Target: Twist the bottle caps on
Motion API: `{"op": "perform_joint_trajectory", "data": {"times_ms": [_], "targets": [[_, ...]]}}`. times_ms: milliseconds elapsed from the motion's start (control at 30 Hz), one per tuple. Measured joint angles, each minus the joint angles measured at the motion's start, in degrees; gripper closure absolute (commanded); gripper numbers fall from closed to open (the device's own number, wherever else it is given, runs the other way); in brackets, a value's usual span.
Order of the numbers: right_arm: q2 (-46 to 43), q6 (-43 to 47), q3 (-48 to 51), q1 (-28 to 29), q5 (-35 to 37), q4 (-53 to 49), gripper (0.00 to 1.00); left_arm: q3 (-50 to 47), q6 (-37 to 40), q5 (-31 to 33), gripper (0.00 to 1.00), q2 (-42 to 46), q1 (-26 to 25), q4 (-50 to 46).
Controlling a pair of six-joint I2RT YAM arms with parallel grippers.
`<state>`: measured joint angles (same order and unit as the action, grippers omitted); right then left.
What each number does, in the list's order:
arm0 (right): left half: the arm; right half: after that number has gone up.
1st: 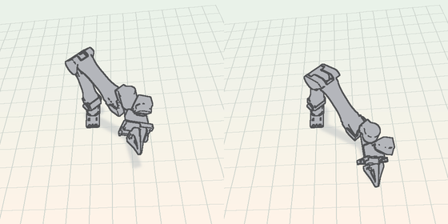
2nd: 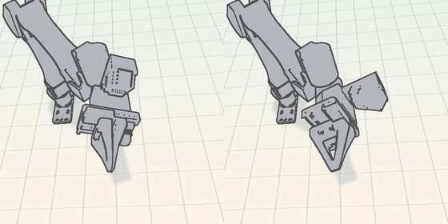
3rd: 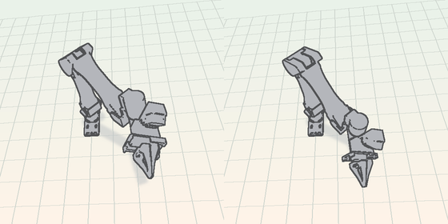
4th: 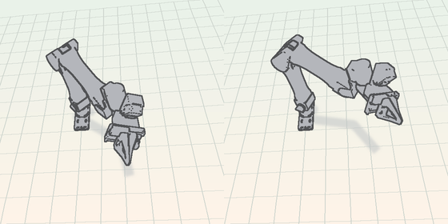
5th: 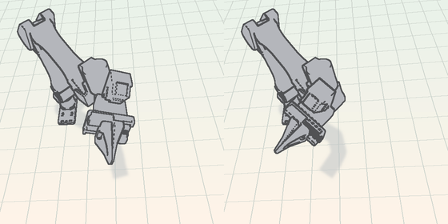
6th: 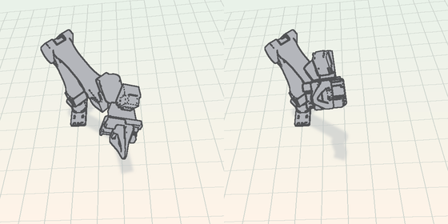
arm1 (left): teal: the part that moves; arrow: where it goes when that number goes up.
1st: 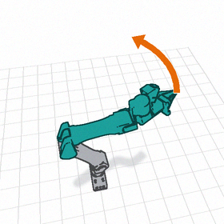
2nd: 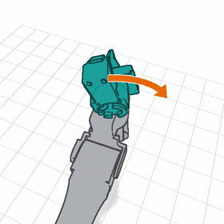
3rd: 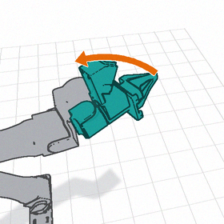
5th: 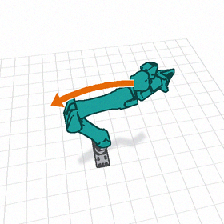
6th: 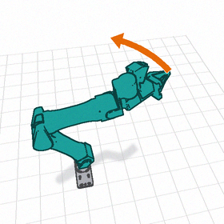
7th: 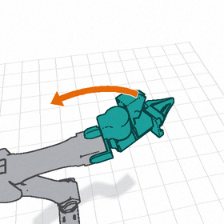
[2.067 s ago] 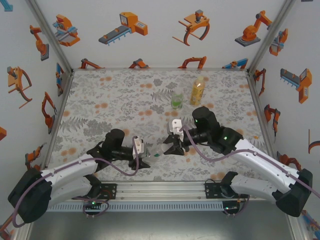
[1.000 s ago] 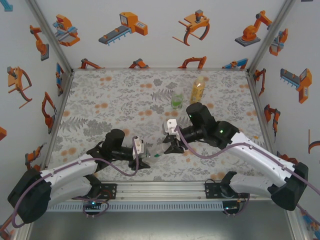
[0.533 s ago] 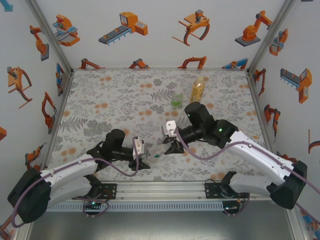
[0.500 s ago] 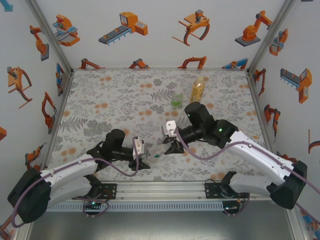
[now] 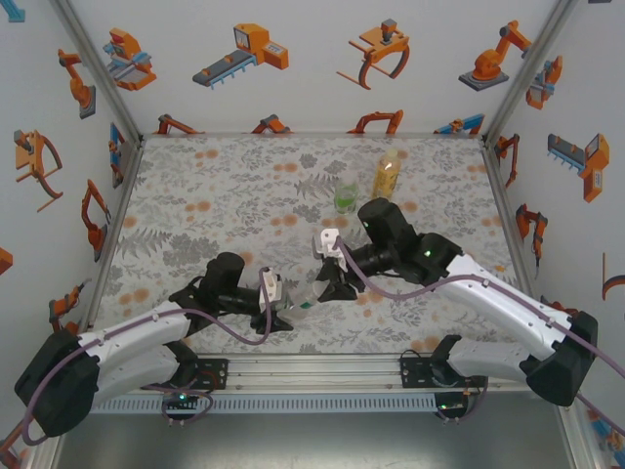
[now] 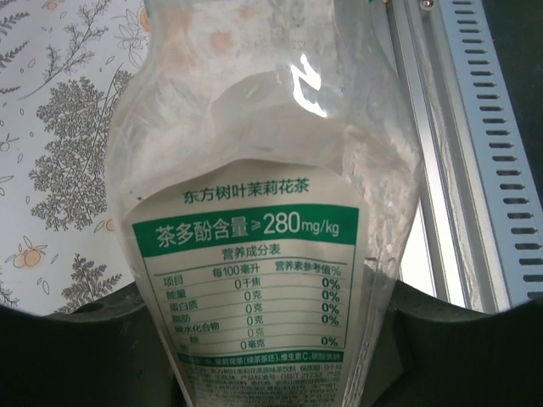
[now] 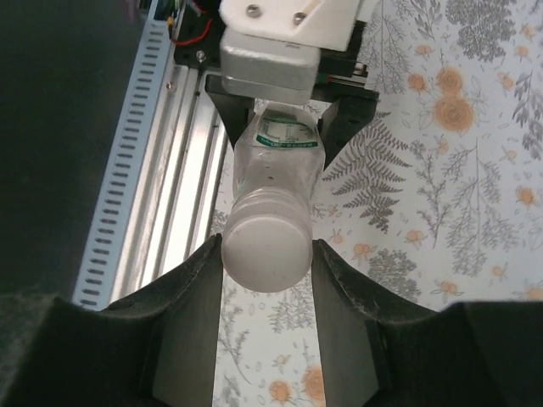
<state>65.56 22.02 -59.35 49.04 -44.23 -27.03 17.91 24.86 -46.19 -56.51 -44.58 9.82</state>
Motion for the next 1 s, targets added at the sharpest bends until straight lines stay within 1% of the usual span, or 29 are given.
{"op": "perform_joint_trajectory", "data": {"times_ms": [33, 133, 300, 400, 467, 600, 667, 767, 1000], "targets": [[0.0, -2.9, 0.5, 0.0, 0.3, 1.2, 0.91, 0.0, 0.0, 0.2, 1.0, 0.1, 0.0, -0.4], [-0.7, -15.4, 3.2, 0.0, 2.3, 6.6, 0.91, 0.0, 0.0, 1.0, 1.0, 0.6, 0.0, -1.8], [-4.0, -37.5, 7.9, 0.2, 9.6, 13.3, 0.91, 0.0, -0.2, 3.3, 1.0, 2.2, 0.0, -2.8], [-5.0, -50.2, 8.7, 1.1, 15.0, 14.0, 0.89, -0.1, -0.3, 4.7, 1.0, 3.0, 0.0, -2.6], [-5.0, -57.1, 8.7, 1.9, 18.2, 13.6, 0.87, -0.5, -0.4, 5.4, 1.0, 3.3, 0.0, -2.1], [-3.8, -69.0, 8.1, 3.1, 22.8, 11.3, 0.87, -0.9, -0.5, 6.6, 1.0, 2.9, 0.0, -2.0], [-2.7, -72.8, 6.8, 3.3, 24.2, 8.9, 0.88, -0.9, -0.6, 6.8, 1.0, 2.2, 0.0, -1.9], [-1.2, -75.9, 4.2, 3.7, 25.9, 4.7, 0.89, -0.9, -0.7, 6.8, 1.0, 1.6, 0.0, -1.7], [0.9, -77.6, -1.5, 4.4, 28.5, -3.3, 0.92, -0.9, -0.6, 6.7, 1.0, 1.1, -0.4, 0.0]]}}
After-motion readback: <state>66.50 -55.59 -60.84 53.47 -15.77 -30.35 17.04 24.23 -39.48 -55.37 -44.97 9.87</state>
